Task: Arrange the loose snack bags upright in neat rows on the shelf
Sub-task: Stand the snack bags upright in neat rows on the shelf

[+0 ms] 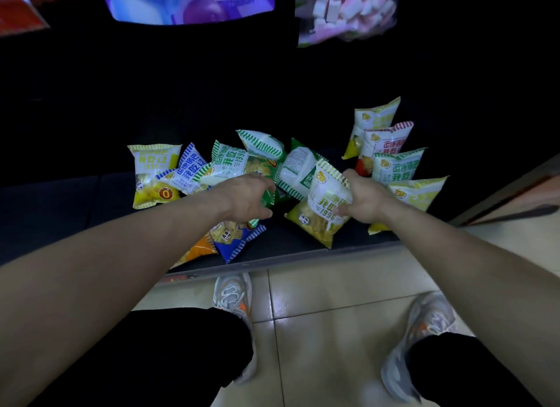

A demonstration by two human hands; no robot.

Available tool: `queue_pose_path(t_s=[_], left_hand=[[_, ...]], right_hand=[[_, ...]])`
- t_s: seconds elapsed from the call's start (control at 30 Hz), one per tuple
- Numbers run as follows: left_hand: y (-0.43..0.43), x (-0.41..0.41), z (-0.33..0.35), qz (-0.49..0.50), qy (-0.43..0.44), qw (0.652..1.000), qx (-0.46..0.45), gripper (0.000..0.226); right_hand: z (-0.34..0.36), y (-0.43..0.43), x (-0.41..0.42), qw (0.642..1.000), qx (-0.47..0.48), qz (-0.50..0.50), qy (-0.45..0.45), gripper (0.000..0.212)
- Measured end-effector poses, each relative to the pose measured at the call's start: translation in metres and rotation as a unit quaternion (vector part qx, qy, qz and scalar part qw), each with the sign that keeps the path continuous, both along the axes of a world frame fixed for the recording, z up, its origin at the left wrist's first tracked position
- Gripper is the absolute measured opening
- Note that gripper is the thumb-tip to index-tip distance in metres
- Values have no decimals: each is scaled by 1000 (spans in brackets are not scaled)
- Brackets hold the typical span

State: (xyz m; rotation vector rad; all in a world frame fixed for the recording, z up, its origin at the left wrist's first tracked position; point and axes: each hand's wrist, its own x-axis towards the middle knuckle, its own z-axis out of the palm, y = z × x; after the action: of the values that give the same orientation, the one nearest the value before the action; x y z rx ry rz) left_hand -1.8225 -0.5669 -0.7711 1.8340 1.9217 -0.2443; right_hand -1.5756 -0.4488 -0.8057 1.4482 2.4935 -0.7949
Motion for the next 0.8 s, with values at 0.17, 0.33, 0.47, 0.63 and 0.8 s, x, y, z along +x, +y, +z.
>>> queue_pose_path(t_s=[0.17, 0.33, 0.47, 0.63, 0.8], left_hand=[[11, 23, 17, 42, -103, 992, 67, 85], [25, 69, 39, 50, -203, 966, 151, 101], [34, 96, 45, 8, -203, 966, 160, 80], [41, 113, 50, 6, -146, 980, 138, 70], [49, 122, 46, -9, -83, 990, 110, 89]], right_hand=[[60, 11, 22, 995, 39, 83, -42, 83], [98, 1, 36, 989, 59, 118, -65, 93], [93, -18, 46, 994, 62, 93, -13, 95], [92, -12, 57, 996, 41, 53, 52, 76], [84, -12, 62, 996, 54, 43, 62, 78]])
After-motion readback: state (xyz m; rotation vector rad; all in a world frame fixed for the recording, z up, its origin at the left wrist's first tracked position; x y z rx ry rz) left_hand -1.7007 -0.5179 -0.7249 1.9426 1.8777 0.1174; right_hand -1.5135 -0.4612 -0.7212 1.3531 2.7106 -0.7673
